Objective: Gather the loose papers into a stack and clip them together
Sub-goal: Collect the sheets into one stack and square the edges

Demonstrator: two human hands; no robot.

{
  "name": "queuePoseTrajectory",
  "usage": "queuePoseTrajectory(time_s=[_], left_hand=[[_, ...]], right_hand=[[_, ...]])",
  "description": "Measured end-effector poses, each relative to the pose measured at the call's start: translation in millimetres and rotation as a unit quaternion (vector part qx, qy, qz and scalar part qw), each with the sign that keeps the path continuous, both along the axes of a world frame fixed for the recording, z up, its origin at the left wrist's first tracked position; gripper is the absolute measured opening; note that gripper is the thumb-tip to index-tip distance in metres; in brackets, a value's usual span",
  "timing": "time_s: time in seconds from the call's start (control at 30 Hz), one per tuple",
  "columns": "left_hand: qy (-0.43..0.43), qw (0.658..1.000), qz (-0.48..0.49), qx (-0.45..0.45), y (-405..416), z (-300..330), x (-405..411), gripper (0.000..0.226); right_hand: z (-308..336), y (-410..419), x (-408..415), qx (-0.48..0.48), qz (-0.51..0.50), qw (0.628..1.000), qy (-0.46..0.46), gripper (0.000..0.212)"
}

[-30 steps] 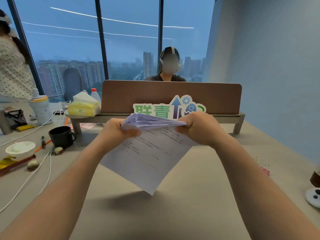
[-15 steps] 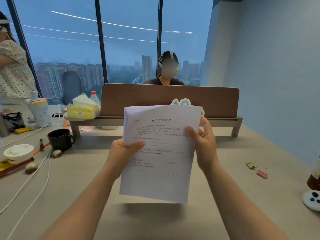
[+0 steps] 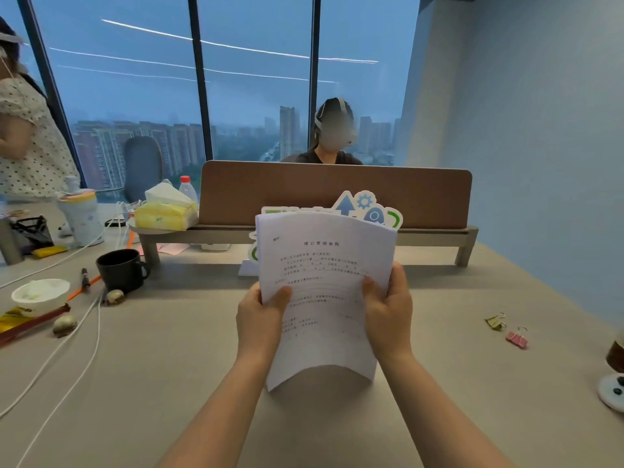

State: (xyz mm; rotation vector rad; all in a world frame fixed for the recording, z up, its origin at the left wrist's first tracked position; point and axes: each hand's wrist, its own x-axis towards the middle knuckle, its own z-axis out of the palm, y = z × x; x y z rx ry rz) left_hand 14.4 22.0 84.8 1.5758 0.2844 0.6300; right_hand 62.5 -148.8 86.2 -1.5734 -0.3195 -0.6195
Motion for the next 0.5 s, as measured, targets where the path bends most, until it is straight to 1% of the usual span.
queuePoseTrajectory(time_s=[0.1, 0.17, 0.2, 0.23, 0.3, 0.33, 0.37, 0.4, 0.5], left_hand=[[-0.042, 0.998, 0.015, 0.032, 0, 17, -1, 0.019], [-0.072, 0.996, 0.019, 0.057, 0, 29, 0, 0.037], [-0.091, 0.993, 0.016, 0.072, 1, 35, 0, 0.050], [-0.110, 0.990, 0.010, 0.090, 2, 39, 0, 0.062], [-0.149, 0.981, 0.001, 0.121, 4, 47, 1, 0.082], [-0.166, 0.976, 0.001, 0.138, 5, 51, 2, 0.087], [-0.180, 0.971, 0.006, 0.159, 5, 54, 3, 0.087], [-0.187, 0.964, 0.017, 0.186, 6, 57, 3, 0.082], [-0.189, 0.941, 0.064, 0.273, 9, 57, 6, 0.048]], right_hand=[[16, -8, 1, -0.016, -0.011, 0.999, -0.041, 0.065], [31, -10, 3, -0.047, -0.019, 0.996, -0.076, 0.080], [38, -11, 5, -0.073, -0.031, 0.993, -0.093, 0.083], [42, -11, 7, -0.102, -0.047, 0.988, -0.109, 0.083], [46, -13, 11, -0.150, -0.081, 0.976, -0.136, 0.071], [46, -14, 12, -0.167, -0.096, 0.970, -0.146, 0.063], [46, -15, 14, -0.177, -0.107, 0.966, -0.154, 0.056], [46, -17, 15, -0.182, -0.111, 0.964, -0.158, 0.051], [44, -20, 17, -0.181, -0.100, 0.965, -0.164, 0.044]])
